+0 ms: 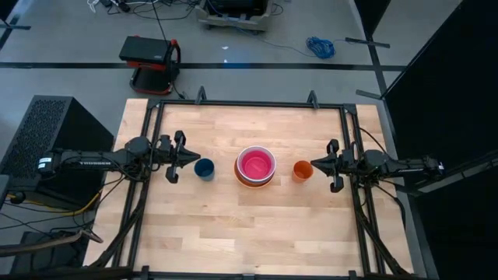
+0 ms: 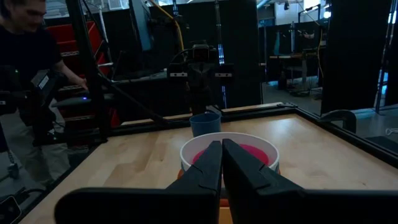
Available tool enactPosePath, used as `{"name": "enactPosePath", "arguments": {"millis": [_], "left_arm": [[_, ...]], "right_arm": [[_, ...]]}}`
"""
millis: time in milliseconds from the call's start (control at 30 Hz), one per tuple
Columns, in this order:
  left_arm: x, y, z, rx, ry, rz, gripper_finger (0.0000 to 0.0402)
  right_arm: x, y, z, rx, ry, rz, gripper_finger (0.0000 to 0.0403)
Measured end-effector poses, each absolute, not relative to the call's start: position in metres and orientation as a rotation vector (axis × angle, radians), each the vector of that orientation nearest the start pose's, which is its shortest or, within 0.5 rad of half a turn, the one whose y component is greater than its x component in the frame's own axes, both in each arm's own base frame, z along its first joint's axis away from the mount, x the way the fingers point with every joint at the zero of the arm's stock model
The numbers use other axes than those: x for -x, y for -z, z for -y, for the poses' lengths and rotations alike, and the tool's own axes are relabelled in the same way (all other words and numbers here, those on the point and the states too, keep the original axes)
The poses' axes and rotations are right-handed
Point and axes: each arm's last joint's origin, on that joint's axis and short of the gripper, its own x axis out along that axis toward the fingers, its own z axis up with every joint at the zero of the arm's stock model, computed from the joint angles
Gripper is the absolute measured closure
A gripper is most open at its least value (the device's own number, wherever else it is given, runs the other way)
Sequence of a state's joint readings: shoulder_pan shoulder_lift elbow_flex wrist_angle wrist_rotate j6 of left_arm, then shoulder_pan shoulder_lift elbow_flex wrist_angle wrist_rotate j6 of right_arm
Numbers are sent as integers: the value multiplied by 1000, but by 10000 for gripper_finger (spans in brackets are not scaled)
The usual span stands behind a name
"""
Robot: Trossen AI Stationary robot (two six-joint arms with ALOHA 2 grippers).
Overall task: Nest bowls inside each other
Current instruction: Return to Home Position
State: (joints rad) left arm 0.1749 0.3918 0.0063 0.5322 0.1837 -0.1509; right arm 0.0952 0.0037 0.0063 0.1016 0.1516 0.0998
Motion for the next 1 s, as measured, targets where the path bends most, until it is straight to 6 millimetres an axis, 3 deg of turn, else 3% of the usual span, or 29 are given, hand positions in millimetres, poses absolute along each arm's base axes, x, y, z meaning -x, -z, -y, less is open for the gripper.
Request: {"name": "enactPosePath", "arguments": {"millis": [1000], "left_arm": [[-120, -182, -16, 124, 20, 143, 395]], "right_arm": [[-97, -175, -5, -112, 51, 106, 403]]}}
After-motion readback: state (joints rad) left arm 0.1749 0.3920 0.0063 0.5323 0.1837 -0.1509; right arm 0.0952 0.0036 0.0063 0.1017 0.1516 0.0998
